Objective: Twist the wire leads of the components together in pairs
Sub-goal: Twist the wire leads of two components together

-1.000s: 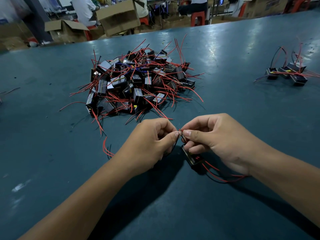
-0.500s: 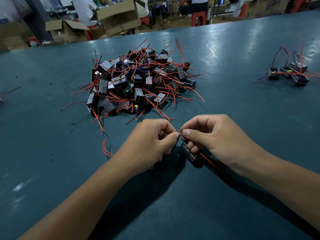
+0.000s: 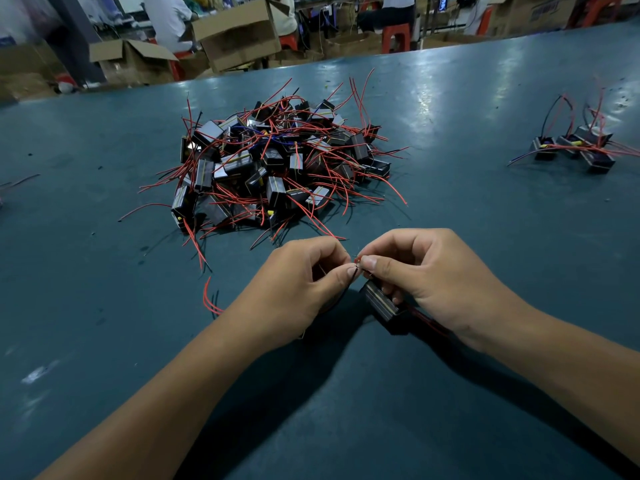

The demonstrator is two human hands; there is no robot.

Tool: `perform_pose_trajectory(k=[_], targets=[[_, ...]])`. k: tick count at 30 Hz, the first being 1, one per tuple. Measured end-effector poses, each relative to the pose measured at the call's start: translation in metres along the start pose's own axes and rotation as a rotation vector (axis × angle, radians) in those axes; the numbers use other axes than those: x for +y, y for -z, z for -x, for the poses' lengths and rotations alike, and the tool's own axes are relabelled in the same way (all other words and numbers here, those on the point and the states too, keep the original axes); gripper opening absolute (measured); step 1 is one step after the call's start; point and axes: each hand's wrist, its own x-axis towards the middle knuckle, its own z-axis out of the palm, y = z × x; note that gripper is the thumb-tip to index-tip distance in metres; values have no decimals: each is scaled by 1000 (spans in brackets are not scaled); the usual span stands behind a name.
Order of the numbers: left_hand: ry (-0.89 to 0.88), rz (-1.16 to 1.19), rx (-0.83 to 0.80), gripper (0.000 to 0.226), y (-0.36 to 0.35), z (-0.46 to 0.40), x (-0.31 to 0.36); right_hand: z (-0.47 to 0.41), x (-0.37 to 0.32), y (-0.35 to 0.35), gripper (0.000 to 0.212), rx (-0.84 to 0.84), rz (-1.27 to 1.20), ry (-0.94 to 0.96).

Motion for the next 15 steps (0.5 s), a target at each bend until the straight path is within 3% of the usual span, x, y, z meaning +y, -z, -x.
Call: perform_pose_trajectory(k=[15], targets=[[-17, 163, 81, 12, -2, 0, 1, -1, 1, 1, 11, 12, -1, 44]])
